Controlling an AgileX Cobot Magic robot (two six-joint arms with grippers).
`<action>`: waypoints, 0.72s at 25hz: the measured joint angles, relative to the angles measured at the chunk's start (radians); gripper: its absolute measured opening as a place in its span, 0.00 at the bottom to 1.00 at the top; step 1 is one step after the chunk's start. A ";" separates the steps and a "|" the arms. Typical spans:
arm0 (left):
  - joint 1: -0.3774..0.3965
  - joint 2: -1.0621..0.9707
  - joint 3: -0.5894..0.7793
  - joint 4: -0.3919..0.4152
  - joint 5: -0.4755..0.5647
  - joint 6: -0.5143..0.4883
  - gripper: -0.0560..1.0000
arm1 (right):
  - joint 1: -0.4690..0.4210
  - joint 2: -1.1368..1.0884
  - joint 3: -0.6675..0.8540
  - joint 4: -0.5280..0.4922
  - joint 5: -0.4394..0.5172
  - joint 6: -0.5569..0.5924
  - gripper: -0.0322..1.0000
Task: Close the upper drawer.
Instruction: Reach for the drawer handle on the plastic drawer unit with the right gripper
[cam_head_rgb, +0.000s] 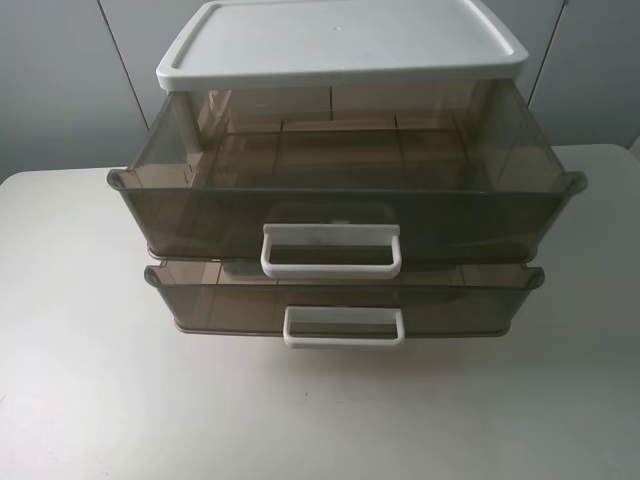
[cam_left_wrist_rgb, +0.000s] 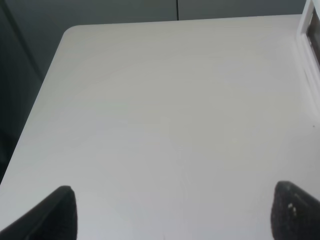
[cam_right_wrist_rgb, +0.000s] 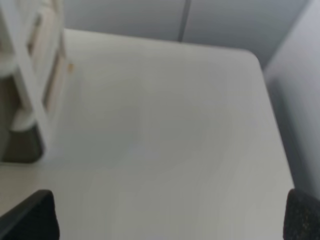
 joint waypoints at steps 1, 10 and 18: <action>0.000 0.000 0.000 0.000 0.000 0.000 0.76 | 0.037 0.048 -0.020 0.000 -0.016 -0.007 0.69; 0.000 0.000 0.000 0.000 0.000 0.000 0.76 | 0.393 0.353 -0.214 0.000 -0.104 -0.056 0.69; 0.000 0.000 0.000 0.000 0.000 0.000 0.76 | 0.702 0.490 -0.287 0.085 -0.129 -0.091 0.69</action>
